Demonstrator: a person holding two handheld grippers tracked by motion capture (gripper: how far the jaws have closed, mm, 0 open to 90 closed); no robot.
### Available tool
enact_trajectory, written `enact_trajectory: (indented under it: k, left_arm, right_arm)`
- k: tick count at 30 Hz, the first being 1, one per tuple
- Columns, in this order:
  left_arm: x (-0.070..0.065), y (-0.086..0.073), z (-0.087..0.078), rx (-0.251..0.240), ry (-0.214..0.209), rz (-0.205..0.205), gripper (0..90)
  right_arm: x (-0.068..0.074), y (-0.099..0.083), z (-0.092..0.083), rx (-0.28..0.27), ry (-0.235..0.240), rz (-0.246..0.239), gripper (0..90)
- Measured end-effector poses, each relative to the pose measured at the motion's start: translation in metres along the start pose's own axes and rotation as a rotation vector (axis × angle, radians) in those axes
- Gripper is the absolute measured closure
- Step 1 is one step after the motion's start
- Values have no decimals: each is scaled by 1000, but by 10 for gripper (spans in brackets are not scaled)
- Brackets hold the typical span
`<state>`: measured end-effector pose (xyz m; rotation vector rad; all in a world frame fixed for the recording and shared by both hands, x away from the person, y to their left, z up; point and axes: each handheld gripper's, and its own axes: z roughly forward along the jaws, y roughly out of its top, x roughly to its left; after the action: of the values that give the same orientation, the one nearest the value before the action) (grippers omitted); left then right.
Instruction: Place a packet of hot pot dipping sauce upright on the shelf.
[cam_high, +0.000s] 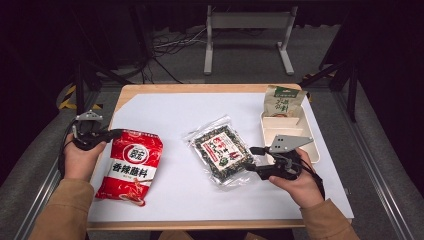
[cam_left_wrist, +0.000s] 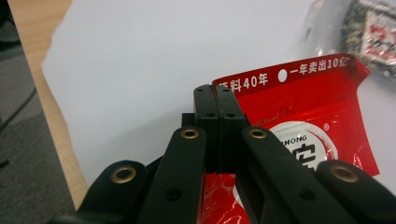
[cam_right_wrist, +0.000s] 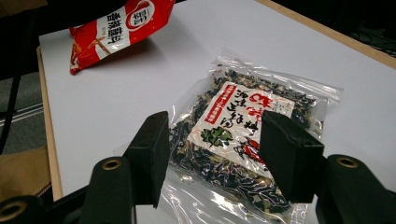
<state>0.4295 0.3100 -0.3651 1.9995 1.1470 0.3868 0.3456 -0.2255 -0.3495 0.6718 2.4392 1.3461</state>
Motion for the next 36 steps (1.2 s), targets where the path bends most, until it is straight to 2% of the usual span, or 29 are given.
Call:
enact_trajectory:
  k: [3, 4, 5, 9, 10, 14, 15, 21, 24, 29, 36]
  left_arm:
    - [-19, 10, -12, -23, 23, 35, 900]
    - [-19, 10, -12, -23, 23, 35, 900]
    - [-25, 13, -16, -25, 30, 46, 900]
    - [-46, 24, -34, -68, 25, 102, 900]
    - [-56, 26, -42, -95, 26, 122, 900]
    - [-77, 25, -59, -139, -10, 179, 900]
    - [-82, 25, -65, -152, -6, 194, 900]
    - [-97, 21, -87, -213, -45, 224, 900]
    - [-106, 20, -94, -246, -78, 230, 900]
    - [-120, 21, -96, -270, -119, 258, 900]
    - [-129, 26, -93, -316, -158, 253, 900]
  right_arm:
    - [0, 1, 1, -5, 3, -3, 434]
    - [0, 2, 1, -6, 3, -4, 434]
    - [1, 2, 1, -6, 4, -4, 434]
    - [2, 3, 2, -8, 6, -6, 433]
    - [2, 3, 1, -10, 6, -9, 433]
    - [1, 2, -1, -11, 2, -5, 433]
    - [0, 2, -2, -11, 0, -1, 433]
    - [0, 1, -3, -12, -5, 0, 432]
    - [1, 1, -2, -11, -4, -1, 432]
    - [2, 2, 0, -7, 1, -1, 432]
    - [3, 4, 0, -17, 9, 7, 435]
